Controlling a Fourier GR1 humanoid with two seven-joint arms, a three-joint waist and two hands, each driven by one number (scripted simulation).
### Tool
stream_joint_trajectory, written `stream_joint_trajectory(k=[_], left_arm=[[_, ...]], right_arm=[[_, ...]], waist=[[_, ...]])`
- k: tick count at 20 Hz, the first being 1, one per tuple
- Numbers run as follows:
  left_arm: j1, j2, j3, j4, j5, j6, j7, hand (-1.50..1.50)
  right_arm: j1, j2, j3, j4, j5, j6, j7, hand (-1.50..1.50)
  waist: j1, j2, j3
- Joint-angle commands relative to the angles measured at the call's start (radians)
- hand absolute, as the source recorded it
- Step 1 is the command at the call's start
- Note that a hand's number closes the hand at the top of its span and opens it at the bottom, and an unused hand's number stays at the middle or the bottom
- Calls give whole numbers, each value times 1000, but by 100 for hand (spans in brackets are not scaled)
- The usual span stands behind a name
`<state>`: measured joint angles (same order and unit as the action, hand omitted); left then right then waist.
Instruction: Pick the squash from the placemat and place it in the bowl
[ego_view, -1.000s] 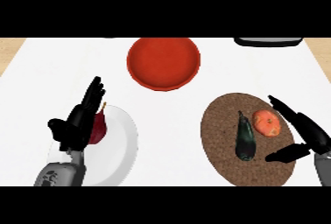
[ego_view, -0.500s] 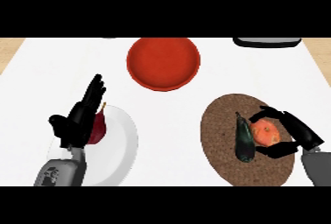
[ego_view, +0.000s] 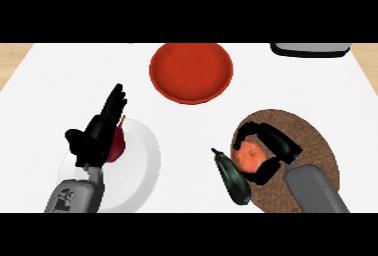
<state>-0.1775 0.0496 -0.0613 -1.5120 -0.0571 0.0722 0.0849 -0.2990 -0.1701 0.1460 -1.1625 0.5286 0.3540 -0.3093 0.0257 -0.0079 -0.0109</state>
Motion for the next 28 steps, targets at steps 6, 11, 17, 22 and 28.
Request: stream_joint_trajectory(k=[6,11,17,22,28], left_arm=[[-1,-13,-11,6,10,-14,-3,0],[-35,-13,11,48,-9,13,-28,0],[53,-9,-2,-17,-6,5,-21,0],[38,-7,13,5,2,-2,-39,0],[13,12,15,-36,-8,-7,7,0]], right_arm=[[-93,168,492,-139,-269,-274,239,150],[-142,169,677,-336,-330,-486,308,150],[-353,170,598,-521,-213,-571,569,150],[-499,170,595,-584,-120,-597,842,150],[-756,170,434,-416,-228,-591,916,150]], waist=[[22,8,12],[-8,6,11],[-20,1,10],[-26,3,10],[-12,7,10]])
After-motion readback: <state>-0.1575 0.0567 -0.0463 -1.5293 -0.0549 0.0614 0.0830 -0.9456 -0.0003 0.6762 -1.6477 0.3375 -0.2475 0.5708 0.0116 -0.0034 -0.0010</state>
